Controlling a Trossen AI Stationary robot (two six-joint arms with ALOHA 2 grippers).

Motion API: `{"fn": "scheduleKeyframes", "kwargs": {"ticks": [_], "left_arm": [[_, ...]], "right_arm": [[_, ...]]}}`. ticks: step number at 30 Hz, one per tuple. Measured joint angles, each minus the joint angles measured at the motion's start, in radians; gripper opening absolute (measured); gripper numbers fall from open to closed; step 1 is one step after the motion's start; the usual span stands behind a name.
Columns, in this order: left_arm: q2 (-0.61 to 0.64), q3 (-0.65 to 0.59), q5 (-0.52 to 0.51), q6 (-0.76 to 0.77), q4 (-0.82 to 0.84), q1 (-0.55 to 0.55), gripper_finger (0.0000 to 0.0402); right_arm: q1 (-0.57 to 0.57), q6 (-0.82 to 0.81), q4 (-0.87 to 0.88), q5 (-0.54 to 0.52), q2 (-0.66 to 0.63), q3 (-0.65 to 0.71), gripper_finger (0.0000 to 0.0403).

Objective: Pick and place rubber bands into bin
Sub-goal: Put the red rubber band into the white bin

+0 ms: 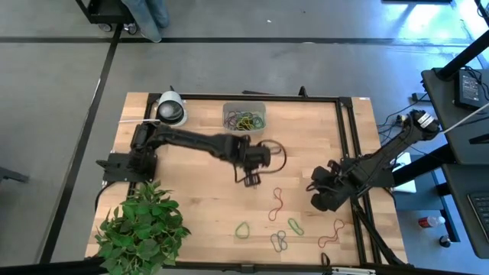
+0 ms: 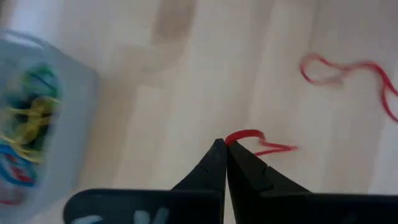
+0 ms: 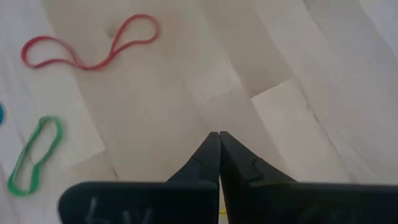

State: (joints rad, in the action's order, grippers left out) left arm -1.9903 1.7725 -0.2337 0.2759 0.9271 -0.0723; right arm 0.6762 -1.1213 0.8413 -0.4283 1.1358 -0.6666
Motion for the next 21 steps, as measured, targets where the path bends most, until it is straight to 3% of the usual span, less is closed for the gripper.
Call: {"fn": "scheduleKeyframes", "kwargs": {"ticks": [10, 21], "left_arm": [[0.000, 0.177, 0.022, -0.280, 0.101, 0.206, 0.0001], [0.000, 0.194, 0.080, -0.435, 0.073, 0.509, 0.0001]], "right_arm": [[-0.166, 0.000, 0.000, 0.000, 0.000, 0.000, 0.0001], [-0.346, 0.000, -0.042, 0.000, 0.000, 0.000, 0.0001]]}}
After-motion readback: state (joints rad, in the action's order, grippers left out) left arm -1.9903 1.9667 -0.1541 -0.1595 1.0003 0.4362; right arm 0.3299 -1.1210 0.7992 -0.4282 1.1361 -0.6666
